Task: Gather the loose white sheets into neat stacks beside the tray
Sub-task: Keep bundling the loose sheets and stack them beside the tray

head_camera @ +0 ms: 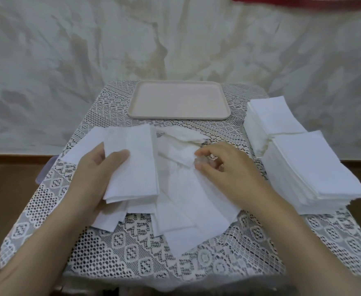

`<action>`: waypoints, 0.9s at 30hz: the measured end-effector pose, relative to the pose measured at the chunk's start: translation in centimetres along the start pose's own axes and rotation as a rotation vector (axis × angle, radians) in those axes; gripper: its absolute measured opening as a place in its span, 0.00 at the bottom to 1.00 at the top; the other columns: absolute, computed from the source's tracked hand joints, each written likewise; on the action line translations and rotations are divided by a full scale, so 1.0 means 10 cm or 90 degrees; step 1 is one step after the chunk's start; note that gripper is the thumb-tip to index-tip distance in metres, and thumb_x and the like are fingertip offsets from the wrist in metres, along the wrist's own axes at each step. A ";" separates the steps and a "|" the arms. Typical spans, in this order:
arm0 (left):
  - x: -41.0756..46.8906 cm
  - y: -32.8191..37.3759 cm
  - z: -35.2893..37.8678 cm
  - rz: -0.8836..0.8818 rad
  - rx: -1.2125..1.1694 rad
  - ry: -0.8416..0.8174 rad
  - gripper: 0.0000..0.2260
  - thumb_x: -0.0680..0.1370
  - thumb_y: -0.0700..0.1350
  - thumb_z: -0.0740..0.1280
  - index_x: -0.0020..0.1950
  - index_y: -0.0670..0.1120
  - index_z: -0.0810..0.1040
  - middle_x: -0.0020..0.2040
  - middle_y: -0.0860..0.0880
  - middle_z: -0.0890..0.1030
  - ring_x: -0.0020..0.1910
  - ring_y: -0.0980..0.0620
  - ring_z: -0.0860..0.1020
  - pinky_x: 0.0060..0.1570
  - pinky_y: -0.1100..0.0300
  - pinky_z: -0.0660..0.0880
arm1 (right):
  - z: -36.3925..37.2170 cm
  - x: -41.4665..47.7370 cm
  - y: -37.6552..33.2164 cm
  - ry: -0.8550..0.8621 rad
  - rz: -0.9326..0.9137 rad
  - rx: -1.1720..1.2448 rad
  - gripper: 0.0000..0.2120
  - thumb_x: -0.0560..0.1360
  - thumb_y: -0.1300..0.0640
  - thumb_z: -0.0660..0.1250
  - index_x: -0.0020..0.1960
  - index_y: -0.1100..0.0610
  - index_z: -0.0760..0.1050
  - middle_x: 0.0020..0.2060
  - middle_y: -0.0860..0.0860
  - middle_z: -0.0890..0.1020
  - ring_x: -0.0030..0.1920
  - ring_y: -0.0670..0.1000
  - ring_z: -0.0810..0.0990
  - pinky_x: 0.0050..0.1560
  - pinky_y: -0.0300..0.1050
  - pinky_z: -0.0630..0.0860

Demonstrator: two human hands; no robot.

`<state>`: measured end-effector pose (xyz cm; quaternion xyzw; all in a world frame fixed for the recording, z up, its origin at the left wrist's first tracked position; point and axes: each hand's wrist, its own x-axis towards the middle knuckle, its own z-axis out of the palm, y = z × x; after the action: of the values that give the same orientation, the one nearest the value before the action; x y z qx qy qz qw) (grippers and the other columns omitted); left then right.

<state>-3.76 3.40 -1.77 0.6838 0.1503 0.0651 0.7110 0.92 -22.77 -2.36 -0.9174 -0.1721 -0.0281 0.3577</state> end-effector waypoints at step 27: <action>-0.17 -0.01 -0.10 0.024 0.062 -0.018 0.07 0.84 0.45 0.67 0.58 0.51 0.84 0.51 0.46 0.88 0.47 0.46 0.85 0.51 0.45 0.79 | 0.04 -0.21 -0.03 -0.130 0.132 0.180 0.14 0.73 0.52 0.77 0.53 0.46 0.75 0.44 0.48 0.81 0.39 0.46 0.77 0.41 0.44 0.73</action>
<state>-5.73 3.83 -1.72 0.7214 0.1302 0.0613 0.6774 -1.23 -22.91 -2.79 -0.8689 -0.1144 0.1268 0.4647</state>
